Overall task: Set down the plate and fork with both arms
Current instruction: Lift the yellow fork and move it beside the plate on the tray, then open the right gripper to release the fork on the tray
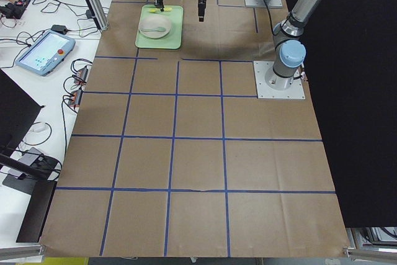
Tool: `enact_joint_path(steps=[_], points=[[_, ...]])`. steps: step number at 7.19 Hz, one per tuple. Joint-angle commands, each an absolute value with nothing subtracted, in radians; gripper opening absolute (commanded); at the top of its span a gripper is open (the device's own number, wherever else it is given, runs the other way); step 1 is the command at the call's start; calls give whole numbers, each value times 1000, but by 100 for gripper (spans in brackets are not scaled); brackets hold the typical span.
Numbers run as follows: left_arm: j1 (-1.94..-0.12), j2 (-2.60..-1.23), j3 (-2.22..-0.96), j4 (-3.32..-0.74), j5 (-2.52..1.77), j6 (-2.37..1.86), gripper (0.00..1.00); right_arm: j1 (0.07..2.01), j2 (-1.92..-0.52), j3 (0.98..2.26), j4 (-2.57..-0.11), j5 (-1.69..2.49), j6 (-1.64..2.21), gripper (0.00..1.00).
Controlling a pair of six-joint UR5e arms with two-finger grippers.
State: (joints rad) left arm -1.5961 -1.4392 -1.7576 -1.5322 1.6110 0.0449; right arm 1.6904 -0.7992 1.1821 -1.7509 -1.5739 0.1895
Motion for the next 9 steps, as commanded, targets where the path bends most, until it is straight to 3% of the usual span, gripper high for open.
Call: enact_joint_path(steps=[1,6,9], points=[[-1594,-1439,-1758,-1532,1612,44,100,1684,-825,1178,-1738,-1575,189,100],[-1543,-1508,-1663,-1537,1608,43,100,1609,-1119,1209,-1515,-1605,16,100],[-1554,-1525,-1649,-1536,1601,38,100,1566,-1364,1427,-1523,-1600,-17,100]])
